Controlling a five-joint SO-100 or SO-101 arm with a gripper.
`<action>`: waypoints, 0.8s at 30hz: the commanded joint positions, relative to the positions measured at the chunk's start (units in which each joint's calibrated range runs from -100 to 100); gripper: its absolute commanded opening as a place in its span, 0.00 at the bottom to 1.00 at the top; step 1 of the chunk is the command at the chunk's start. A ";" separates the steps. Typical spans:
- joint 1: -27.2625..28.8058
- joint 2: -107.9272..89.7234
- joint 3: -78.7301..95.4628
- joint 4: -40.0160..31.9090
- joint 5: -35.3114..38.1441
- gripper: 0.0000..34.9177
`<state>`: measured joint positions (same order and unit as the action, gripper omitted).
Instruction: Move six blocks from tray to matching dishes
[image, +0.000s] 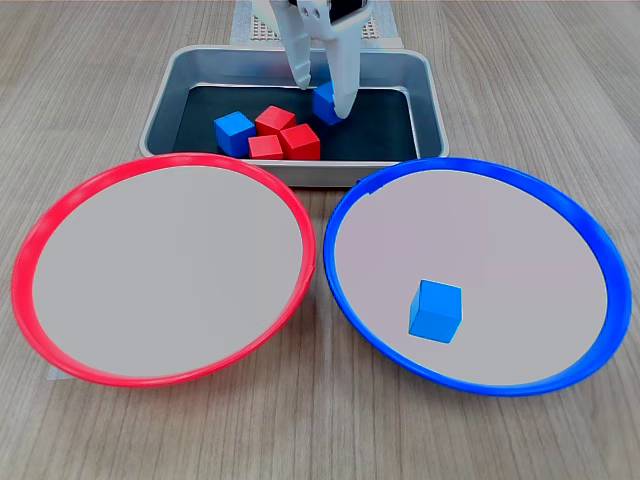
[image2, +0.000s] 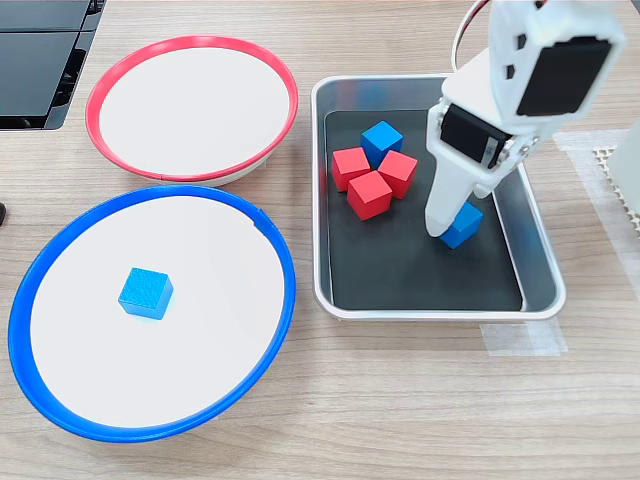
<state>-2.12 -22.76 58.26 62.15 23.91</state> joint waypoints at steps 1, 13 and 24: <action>-1.97 -0.56 -0.68 -0.45 0.34 0.01; -11.57 10.52 -35.64 -4.42 -8.89 0.01; -16.28 30.65 -51.20 -18.69 -11.82 0.46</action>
<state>-18.14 5.54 11.07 45.68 12.63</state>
